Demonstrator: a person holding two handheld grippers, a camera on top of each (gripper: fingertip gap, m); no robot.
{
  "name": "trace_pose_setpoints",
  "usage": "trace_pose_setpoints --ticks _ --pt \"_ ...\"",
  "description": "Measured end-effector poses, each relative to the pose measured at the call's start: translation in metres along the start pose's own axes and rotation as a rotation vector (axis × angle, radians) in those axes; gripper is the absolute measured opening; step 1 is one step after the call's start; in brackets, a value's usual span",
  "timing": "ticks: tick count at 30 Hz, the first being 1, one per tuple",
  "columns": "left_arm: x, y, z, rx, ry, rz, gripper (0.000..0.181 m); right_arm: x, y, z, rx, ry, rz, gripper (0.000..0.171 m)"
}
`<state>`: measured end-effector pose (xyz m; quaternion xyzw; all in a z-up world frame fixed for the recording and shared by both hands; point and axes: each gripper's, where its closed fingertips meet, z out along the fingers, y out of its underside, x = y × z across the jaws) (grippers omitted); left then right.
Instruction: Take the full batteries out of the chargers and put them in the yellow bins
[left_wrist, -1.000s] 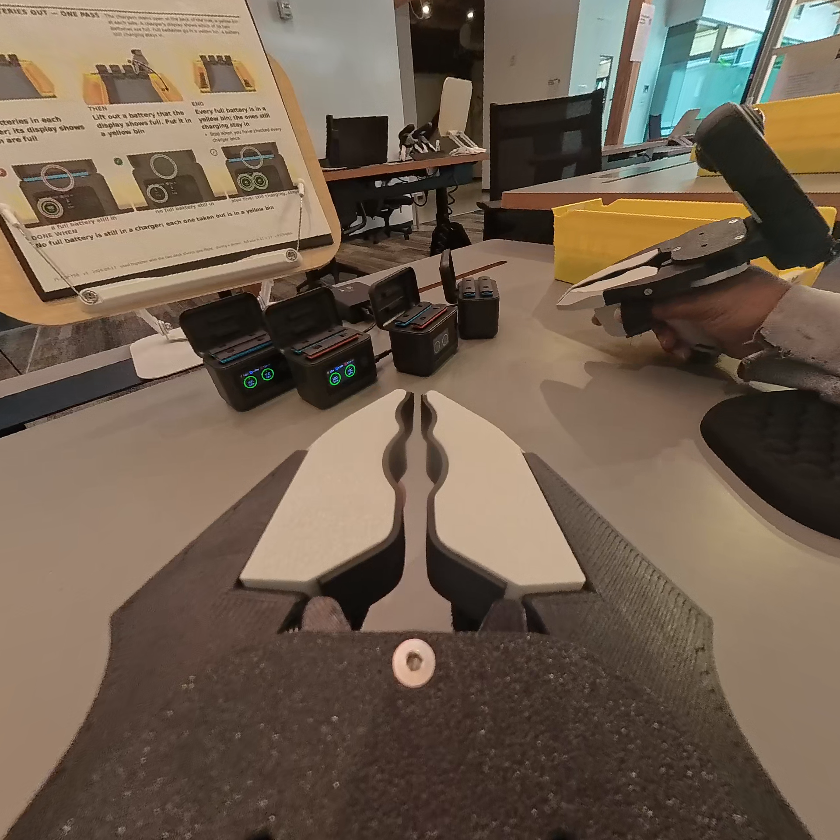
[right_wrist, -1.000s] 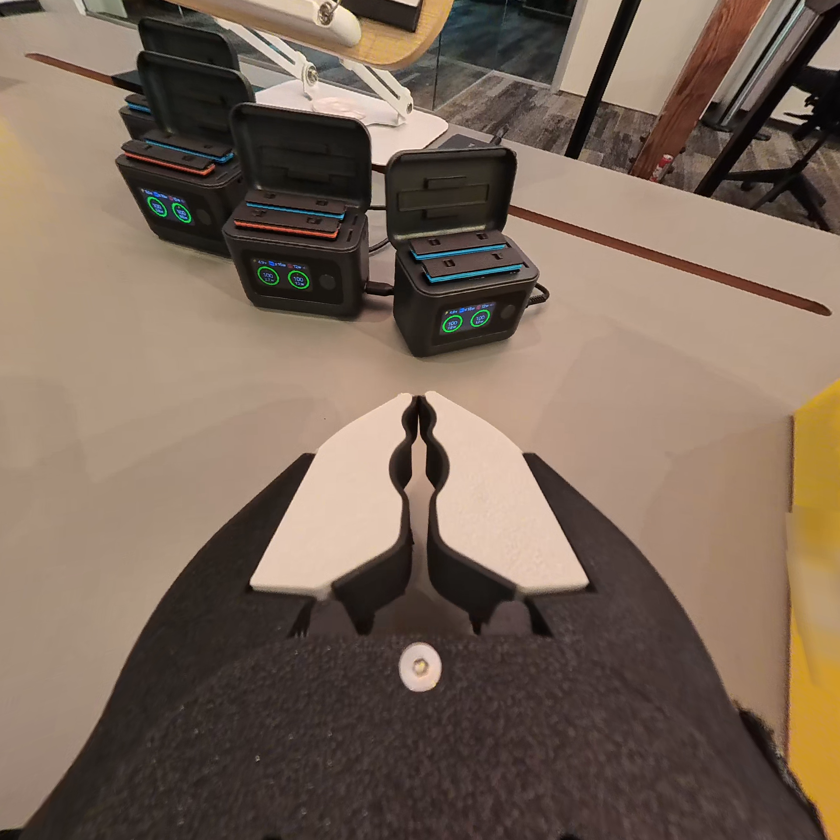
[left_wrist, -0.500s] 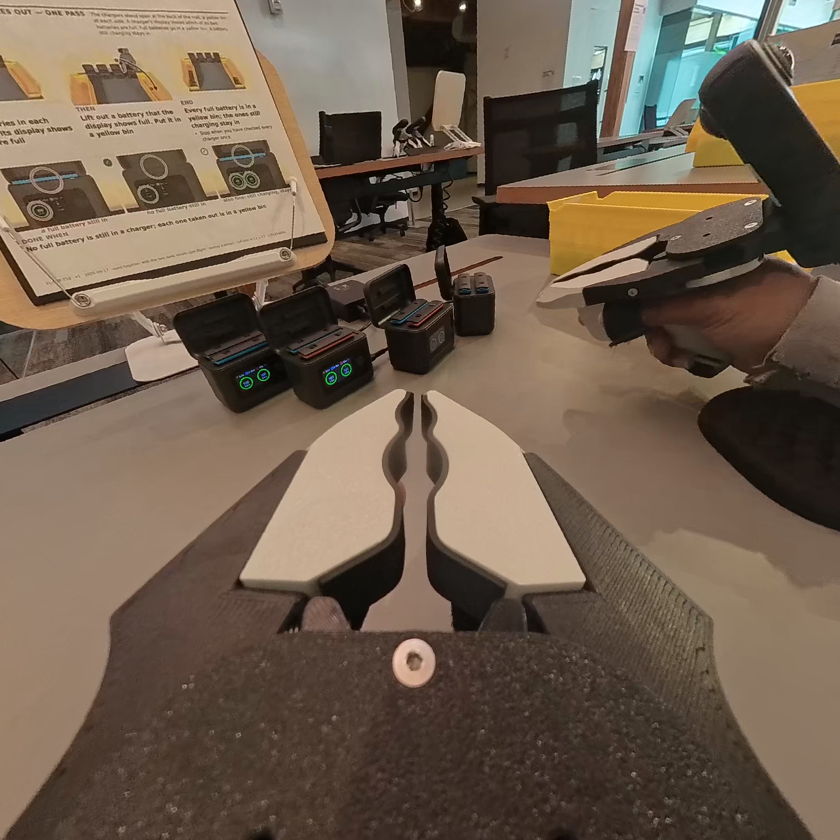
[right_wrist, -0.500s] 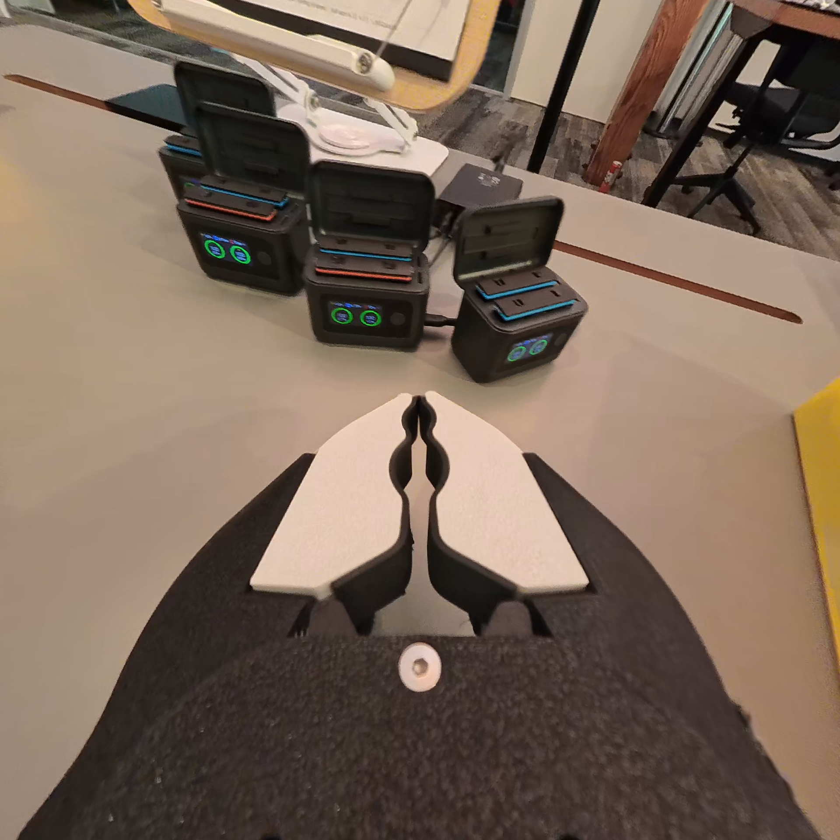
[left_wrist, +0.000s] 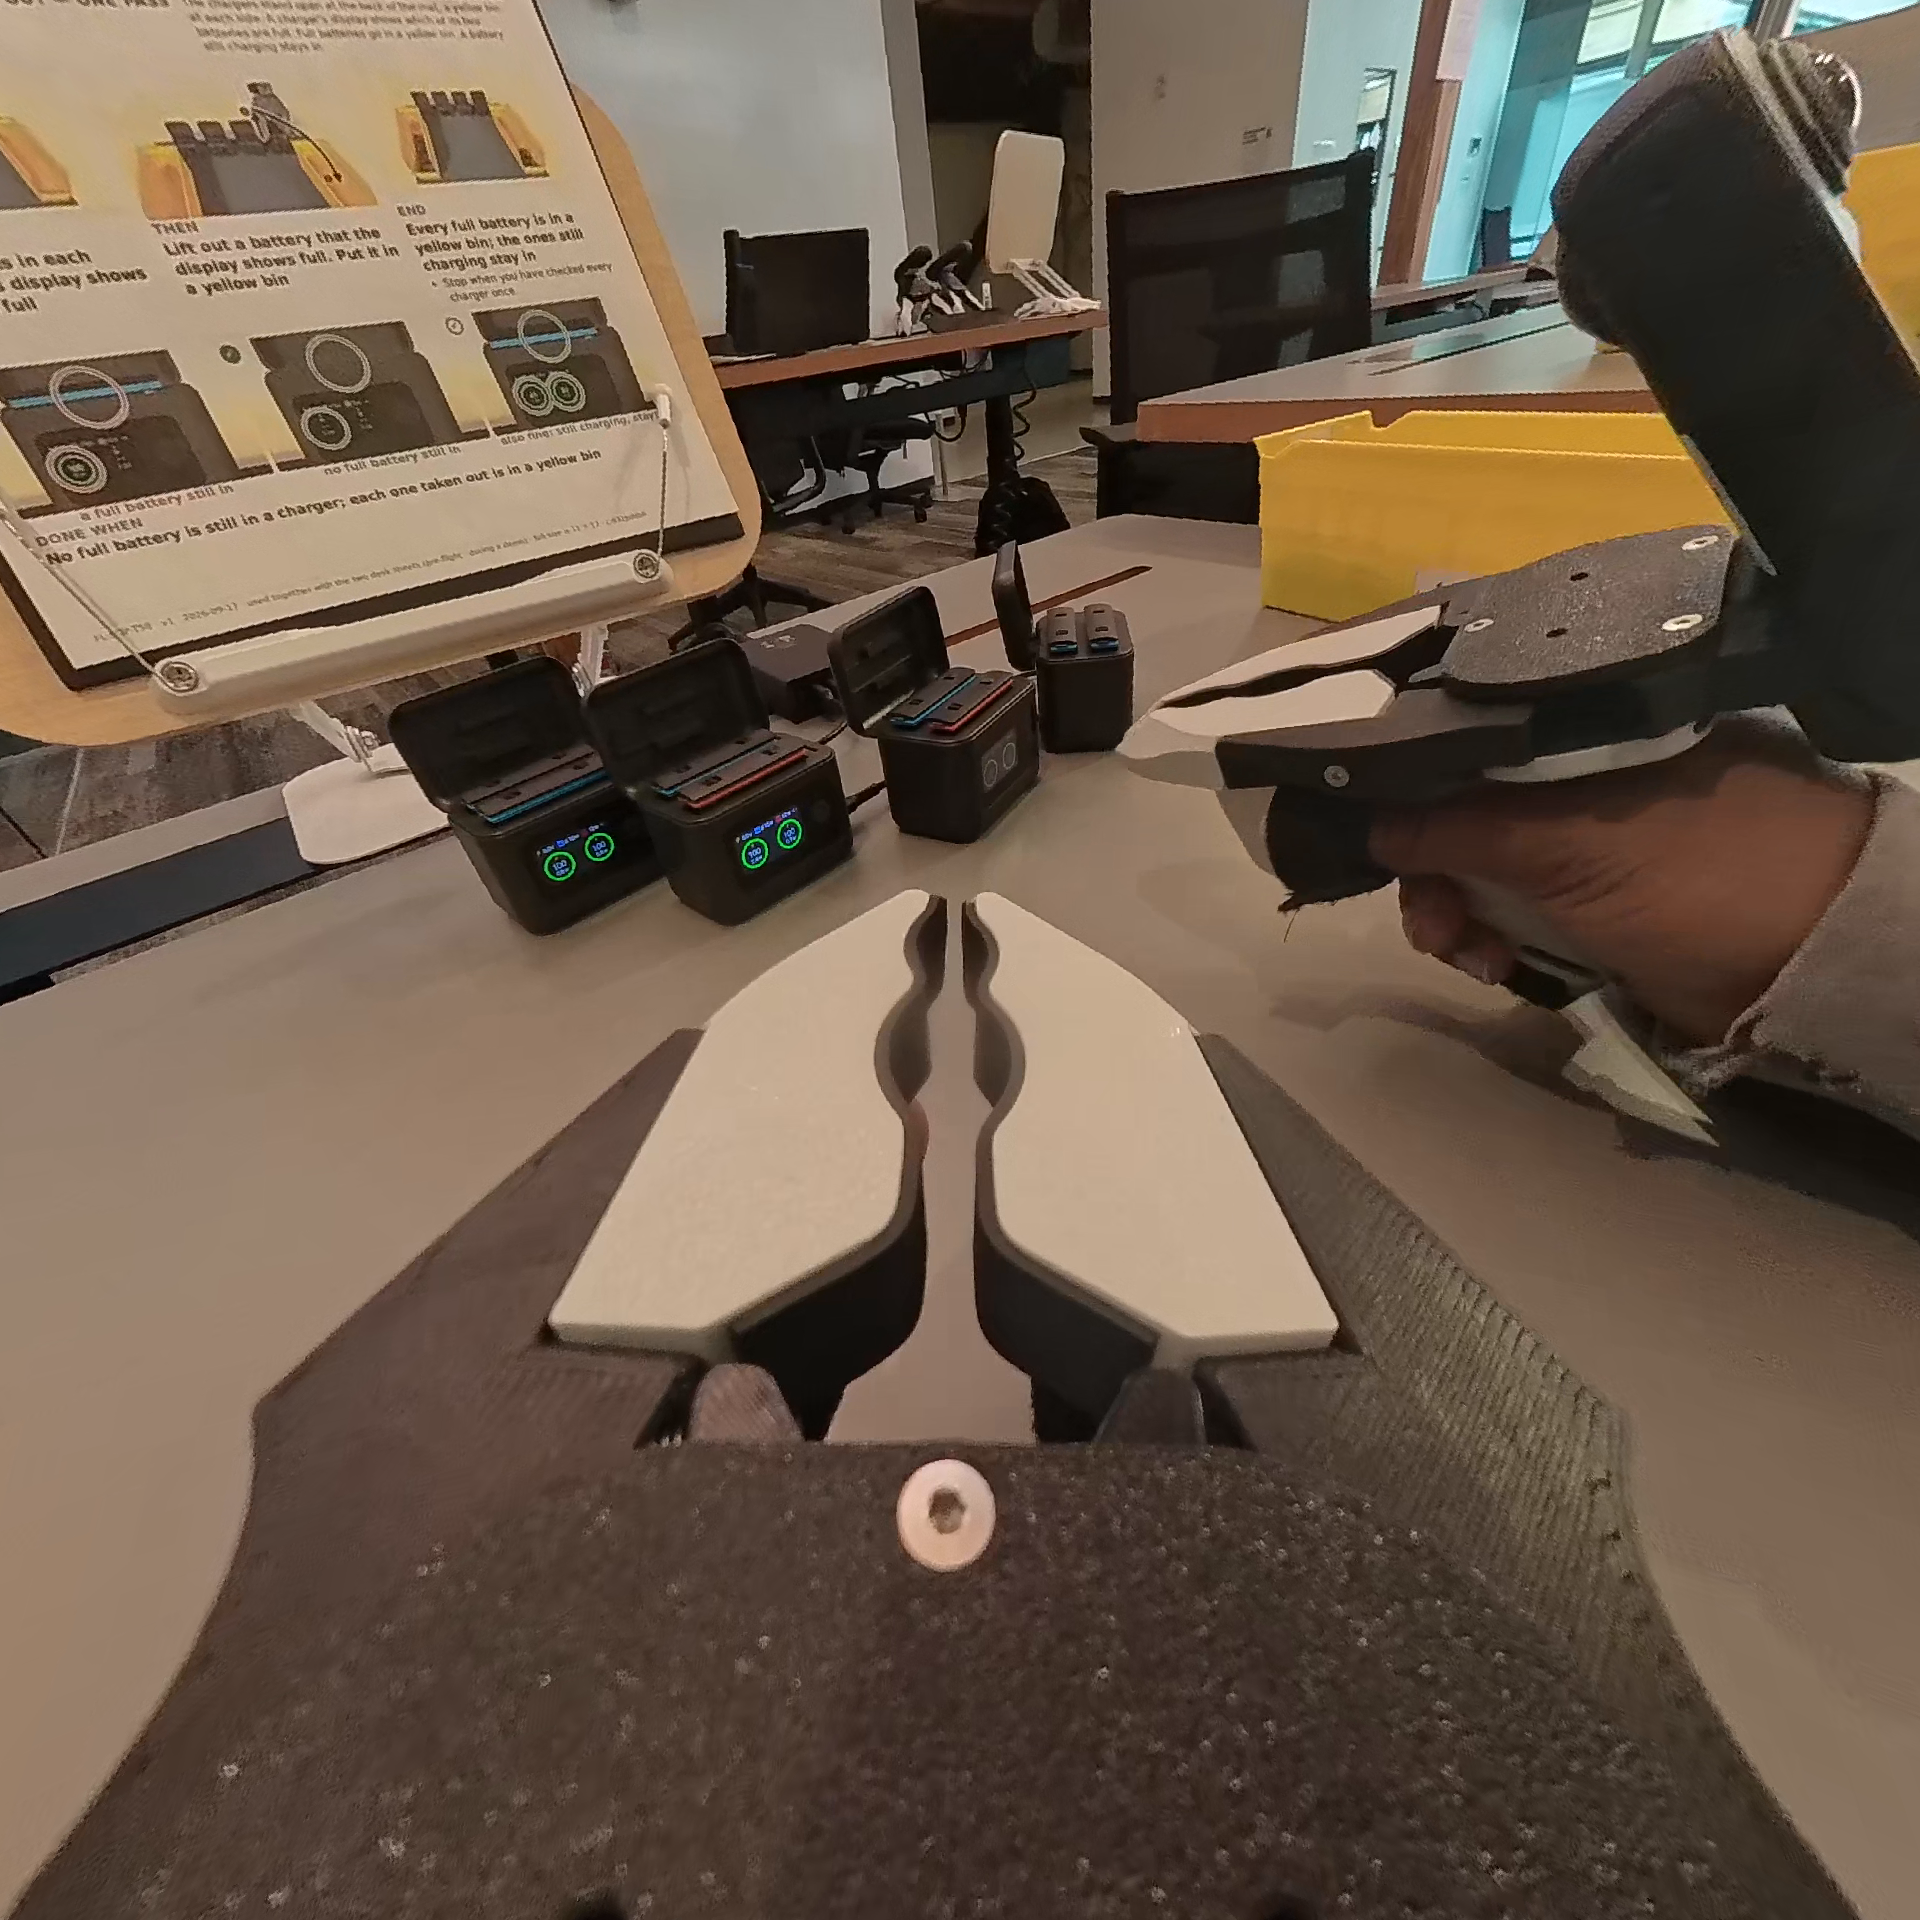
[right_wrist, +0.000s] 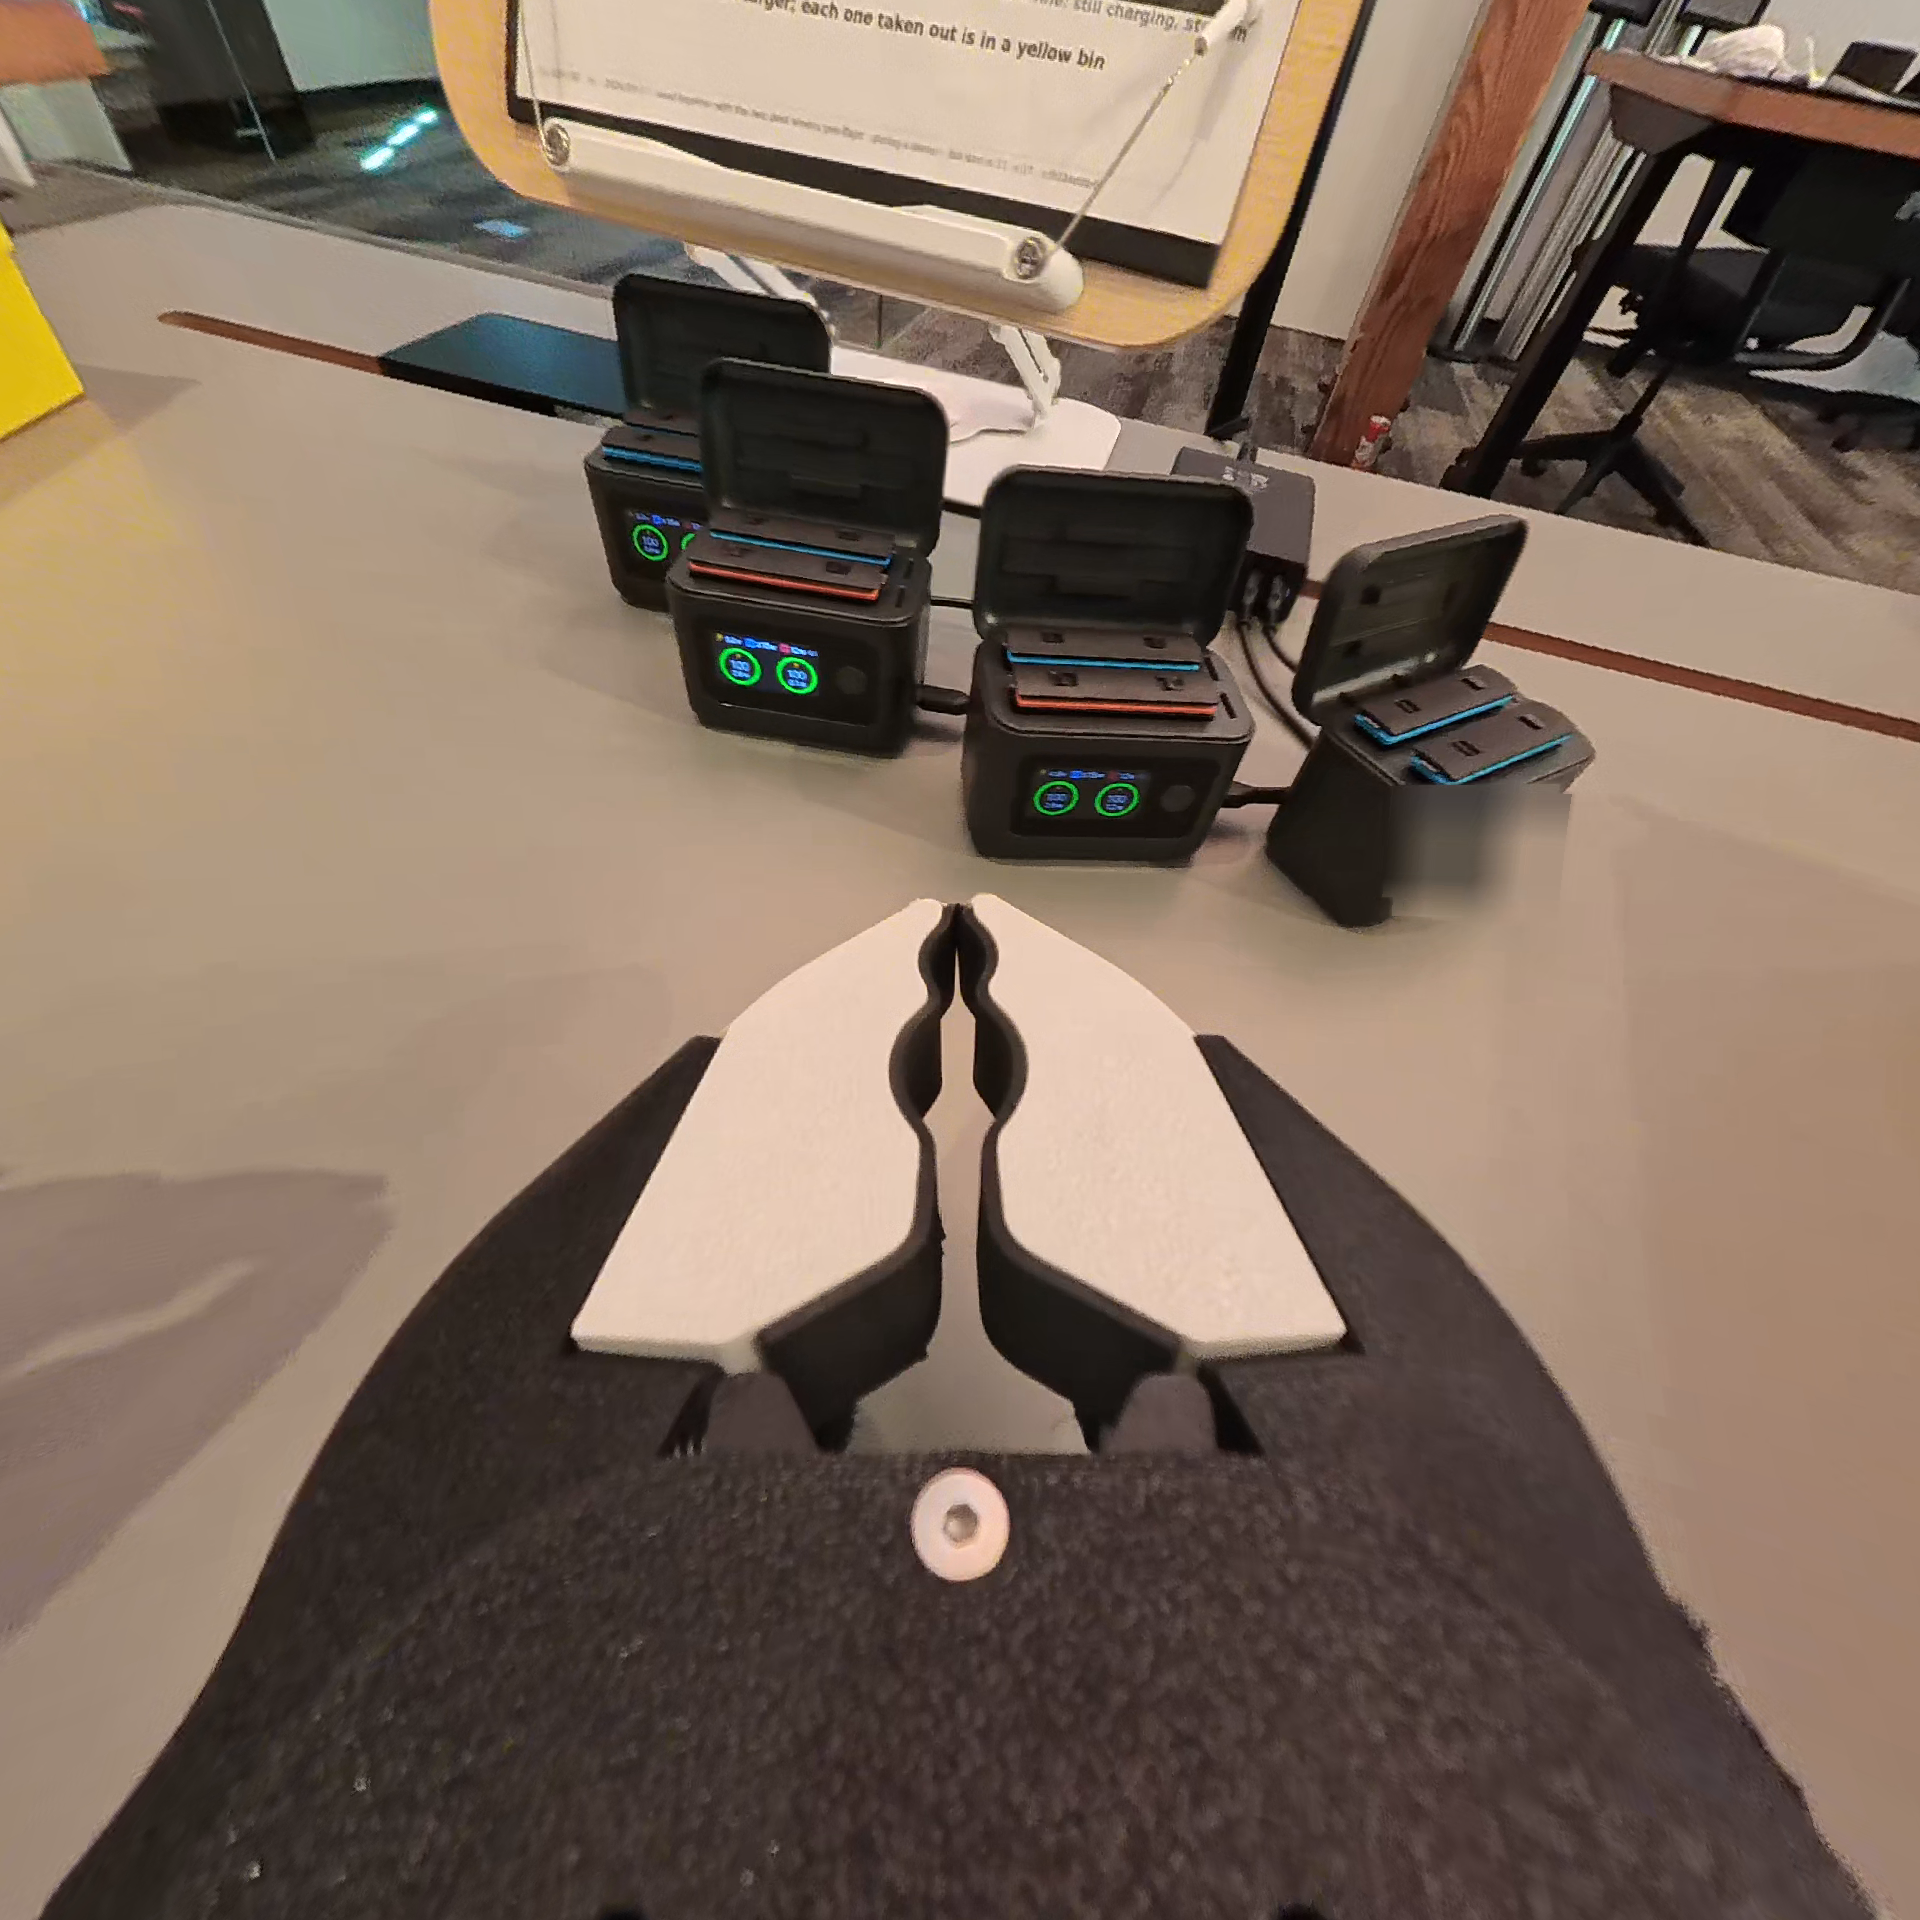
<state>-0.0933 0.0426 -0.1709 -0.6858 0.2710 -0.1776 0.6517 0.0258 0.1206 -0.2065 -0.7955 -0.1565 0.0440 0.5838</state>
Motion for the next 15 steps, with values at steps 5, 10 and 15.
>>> trace_pose_setpoints --ticks 5,10,15 --pt "0.0 0.002 0.001 -0.011 -0.005 0.002 0.002 -0.023 -0.003 0.002 0.011 0.025 0.002 0.0" --pt "-0.007 0.005 0.004 -0.039 -0.042 -0.02 0.001 -0.042 -0.007 0.001 0.04 0.044 0.003 0.0" --pt "-0.027 0.01 0.014 -0.102 -0.137 -0.07 0.0 -0.056 -0.009 -0.001 0.057 0.033 0.004 0.0"
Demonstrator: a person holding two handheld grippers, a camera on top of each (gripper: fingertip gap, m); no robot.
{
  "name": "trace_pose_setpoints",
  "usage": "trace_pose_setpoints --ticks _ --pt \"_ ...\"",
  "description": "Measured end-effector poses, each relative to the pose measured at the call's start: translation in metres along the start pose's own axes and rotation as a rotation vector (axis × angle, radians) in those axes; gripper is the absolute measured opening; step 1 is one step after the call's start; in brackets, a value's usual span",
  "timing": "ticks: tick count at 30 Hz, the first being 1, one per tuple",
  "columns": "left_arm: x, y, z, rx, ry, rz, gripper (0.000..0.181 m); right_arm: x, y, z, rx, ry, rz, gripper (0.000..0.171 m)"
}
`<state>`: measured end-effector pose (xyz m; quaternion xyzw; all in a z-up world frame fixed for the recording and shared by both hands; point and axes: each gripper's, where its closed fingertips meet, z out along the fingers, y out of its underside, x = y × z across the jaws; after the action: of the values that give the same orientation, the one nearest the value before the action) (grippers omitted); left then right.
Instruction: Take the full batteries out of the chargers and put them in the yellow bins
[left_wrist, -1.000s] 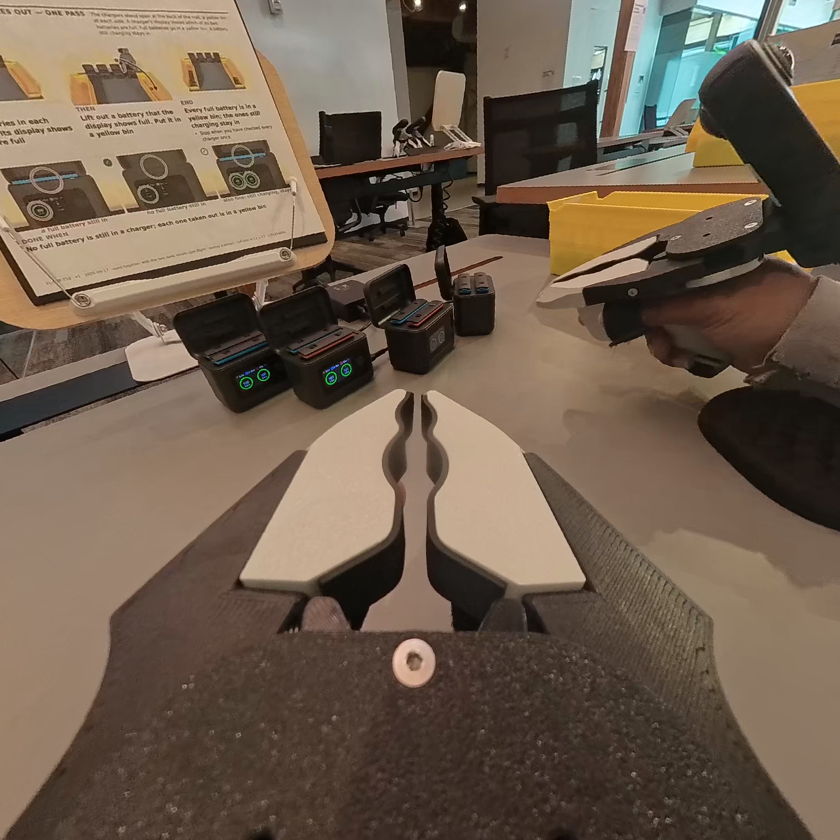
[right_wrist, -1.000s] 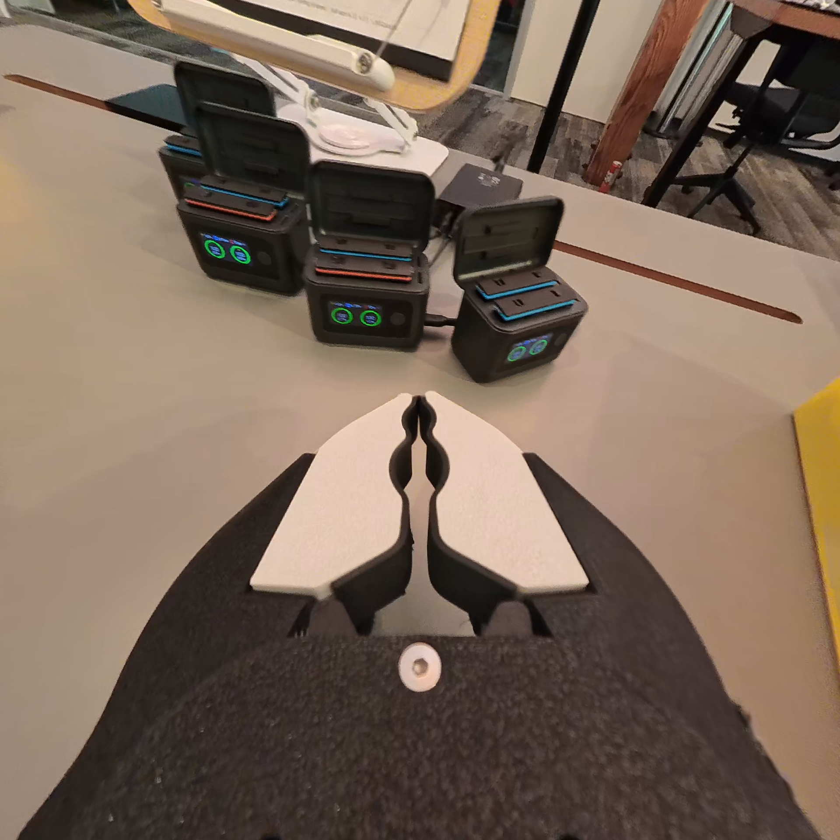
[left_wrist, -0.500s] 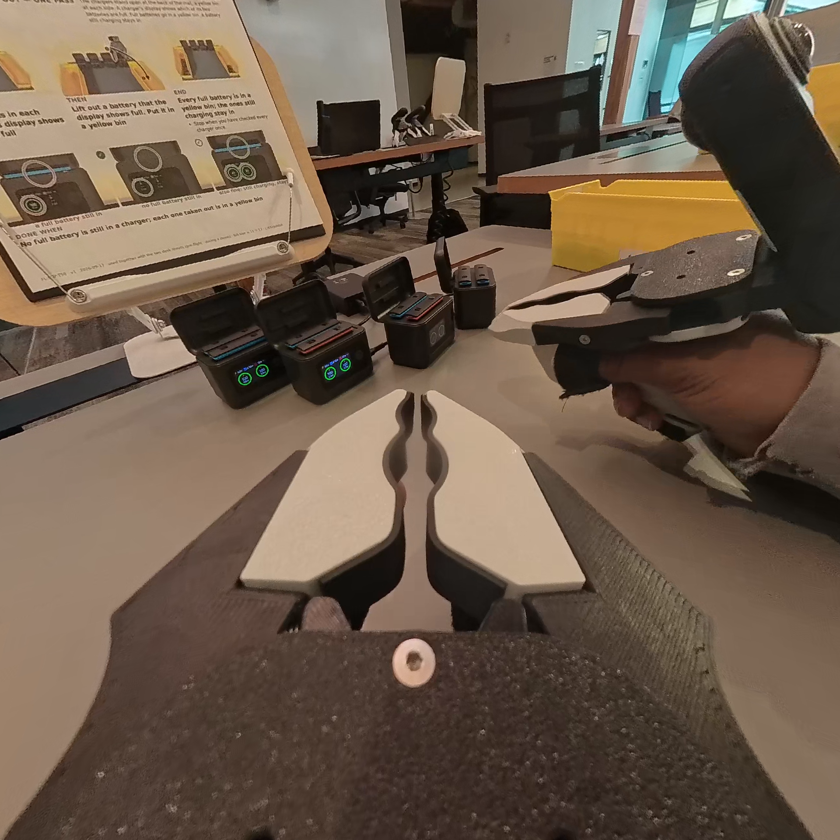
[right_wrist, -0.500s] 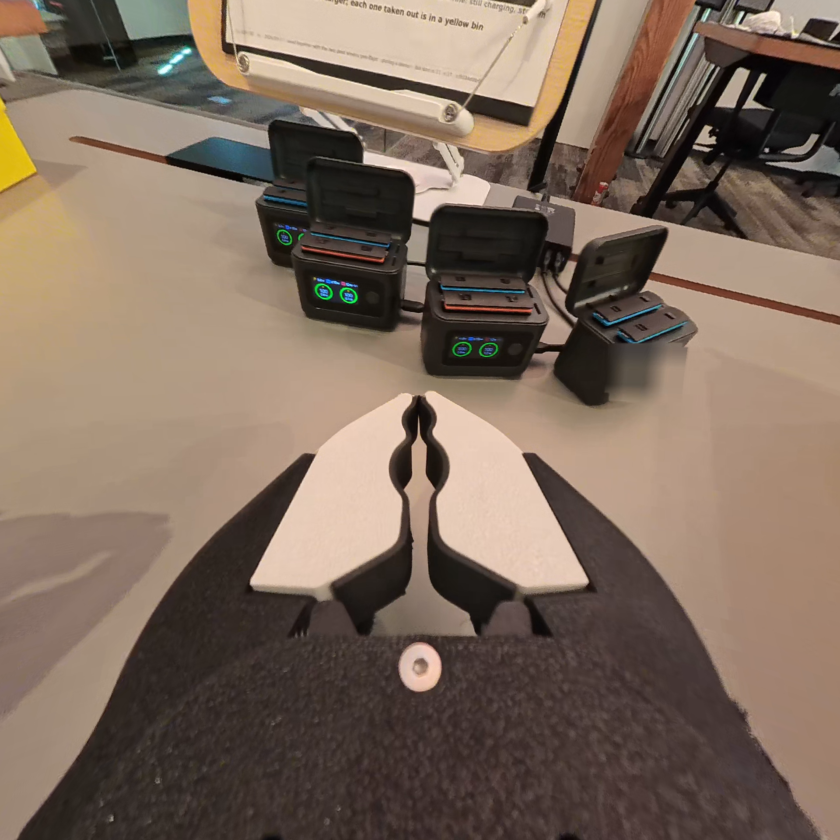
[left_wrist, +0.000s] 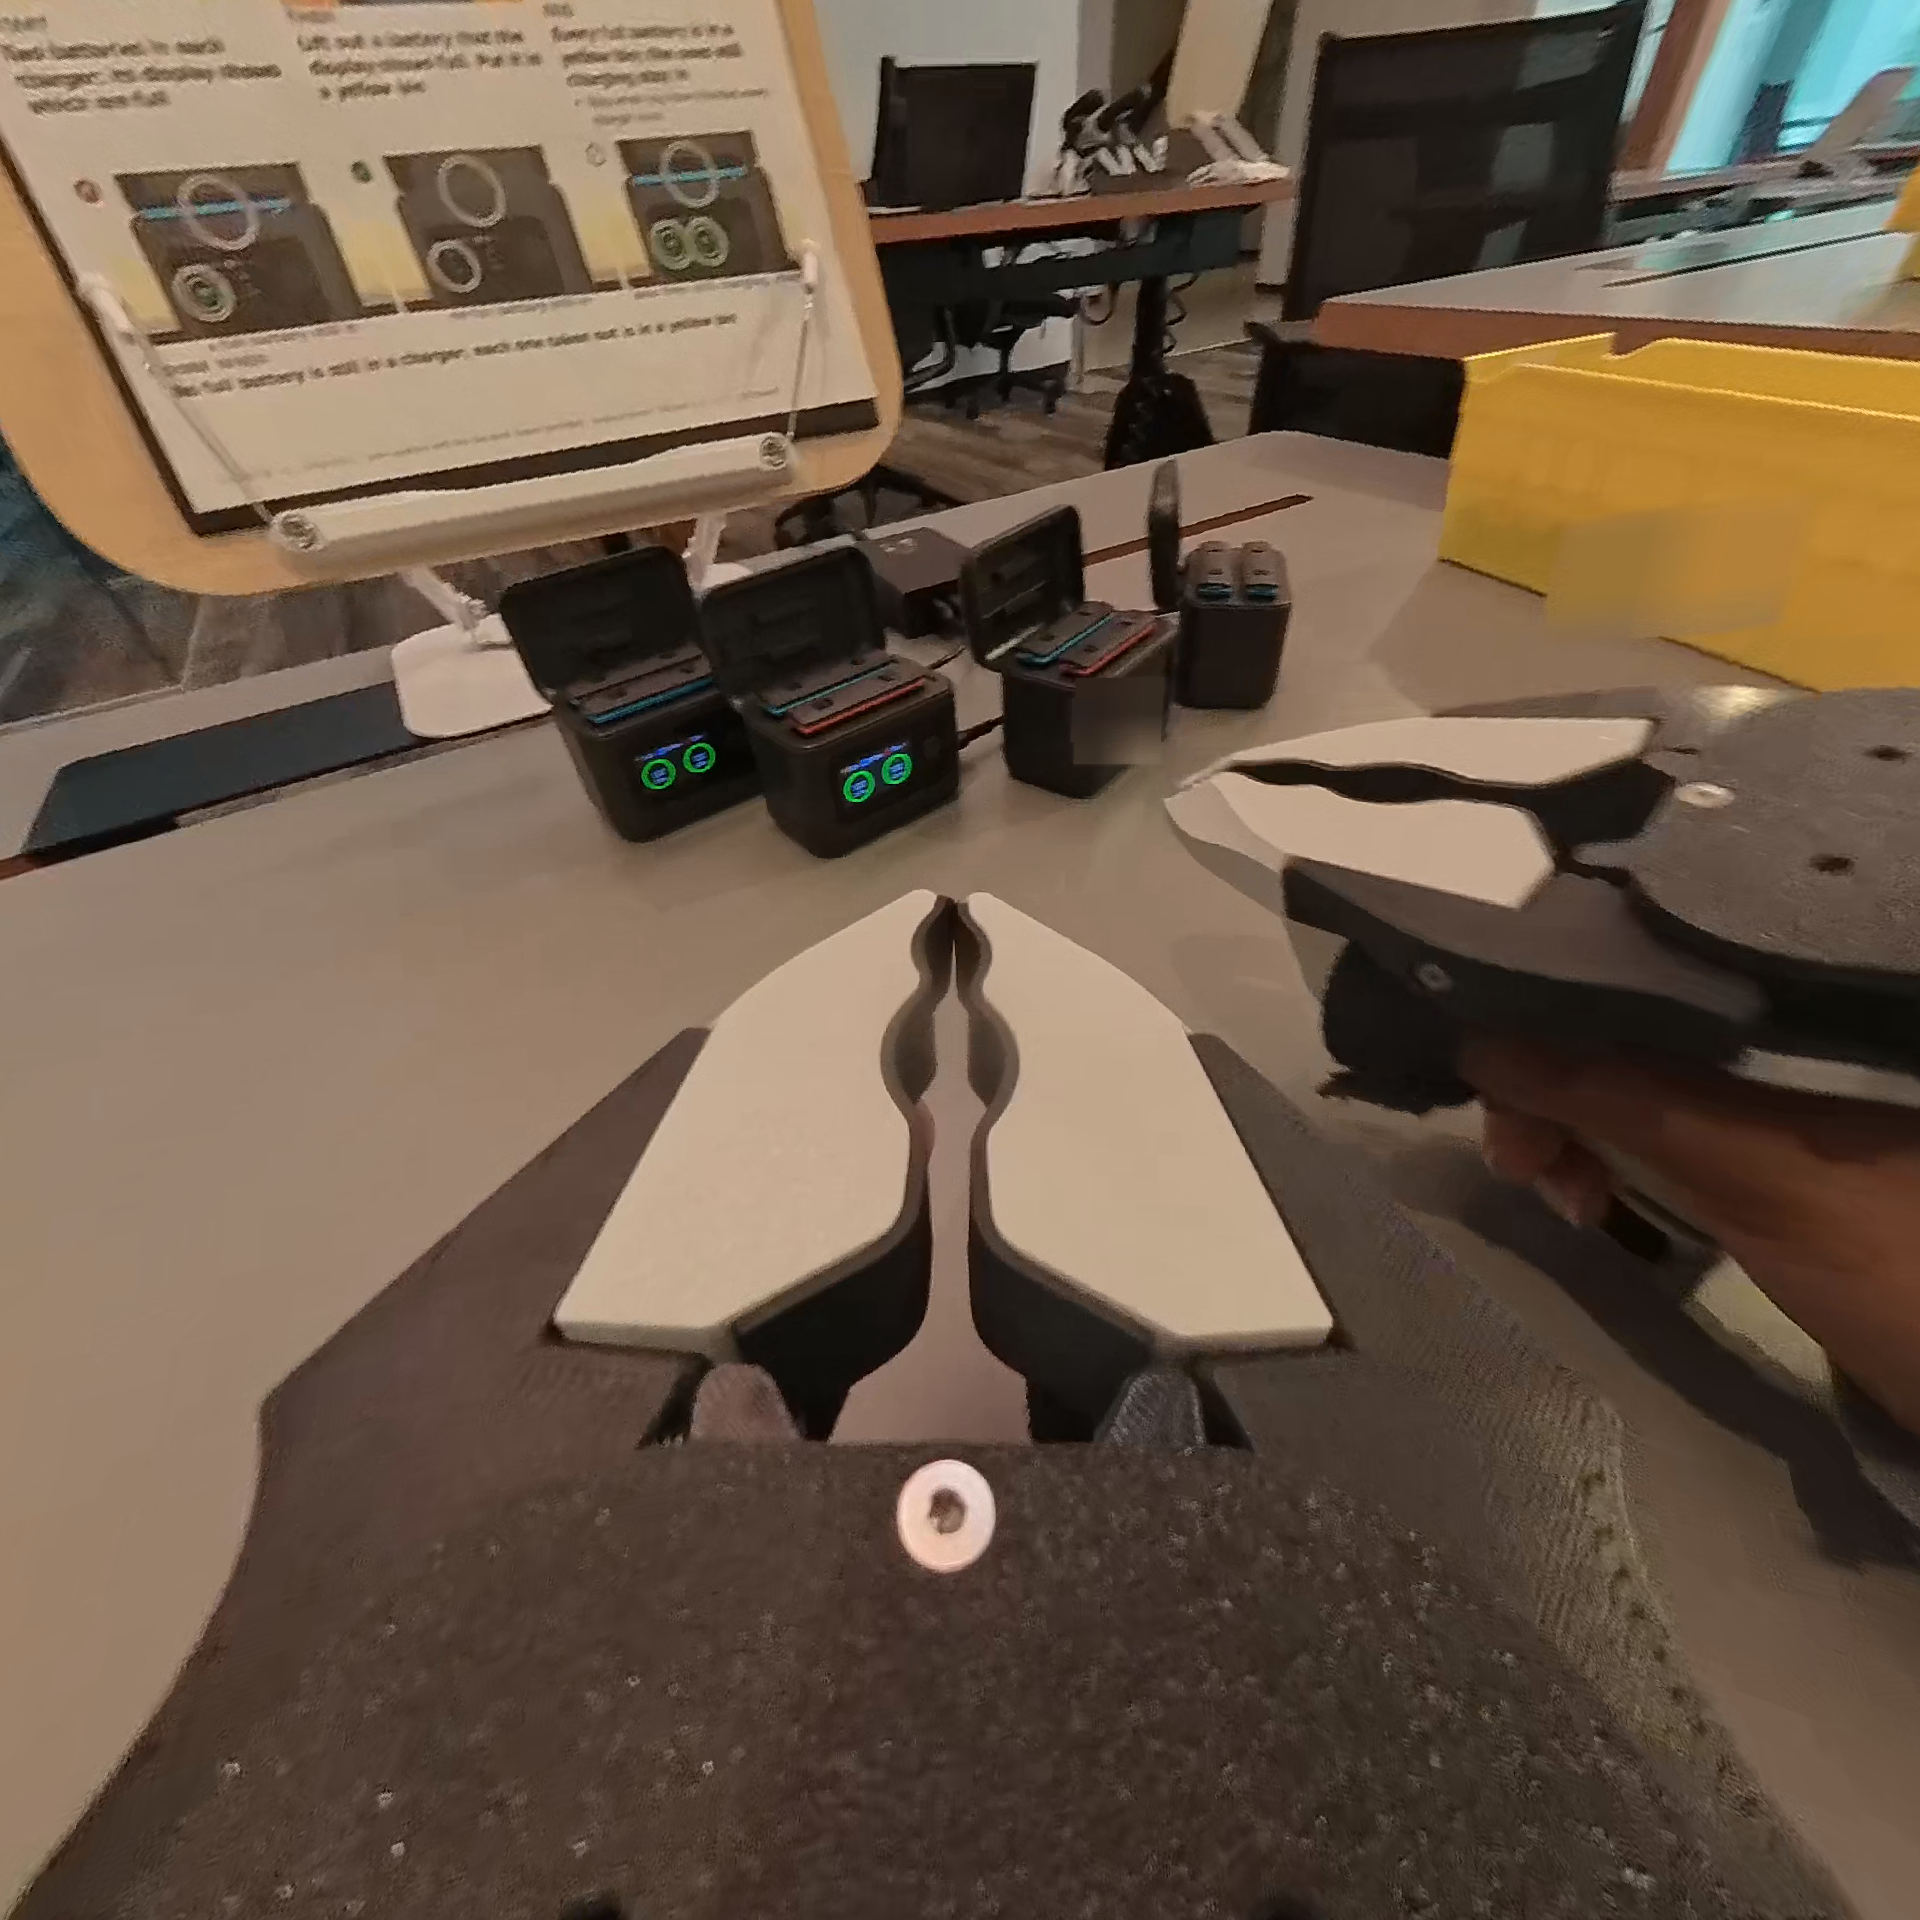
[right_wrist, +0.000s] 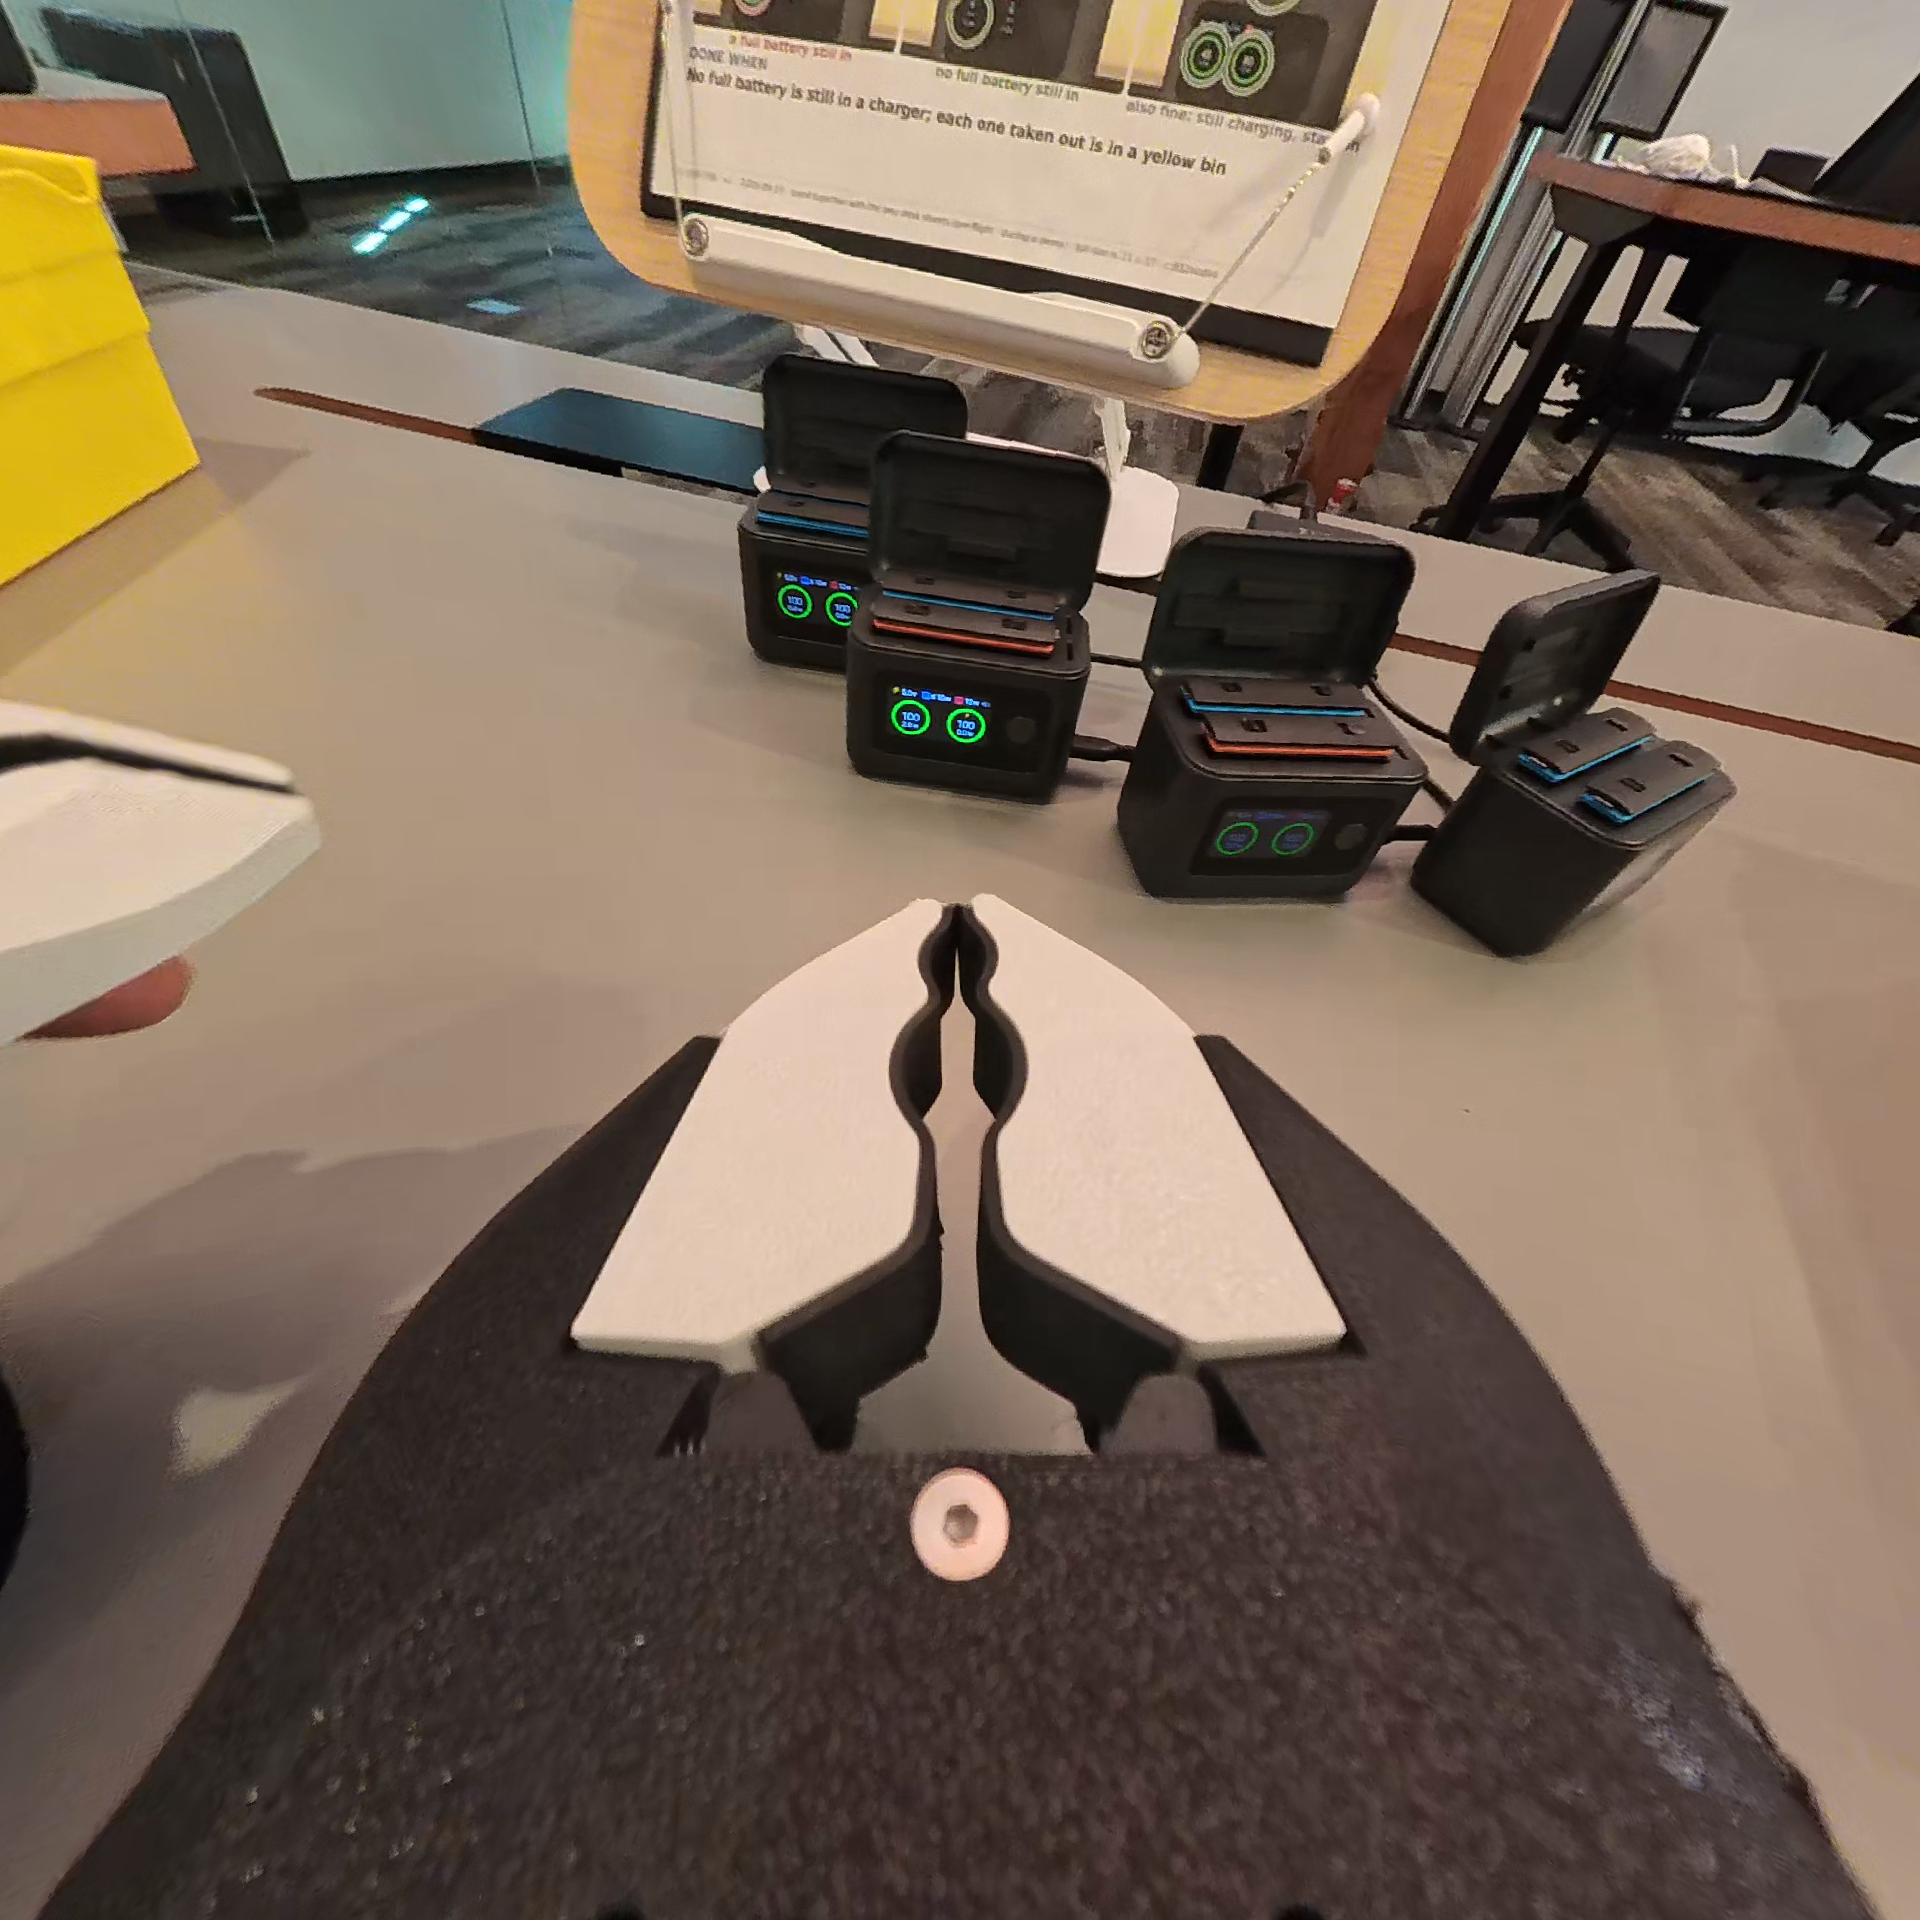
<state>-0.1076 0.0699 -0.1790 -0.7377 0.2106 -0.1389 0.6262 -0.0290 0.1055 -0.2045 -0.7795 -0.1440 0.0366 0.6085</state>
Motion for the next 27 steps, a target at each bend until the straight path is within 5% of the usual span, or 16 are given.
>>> trace_pose_setpoints --ticks 14,27 --pt "-0.071 0.004 0.062 -0.17 -0.257 0.064 0.0 0.0 0.003 -0.006 0.008 -0.006 0.038 0.0" --pt "-0.087 0.013 0.105 -0.213 -0.296 0.066 0.0 0.029 -0.022 -0.015 0.04 0.001 0.05 0.003"
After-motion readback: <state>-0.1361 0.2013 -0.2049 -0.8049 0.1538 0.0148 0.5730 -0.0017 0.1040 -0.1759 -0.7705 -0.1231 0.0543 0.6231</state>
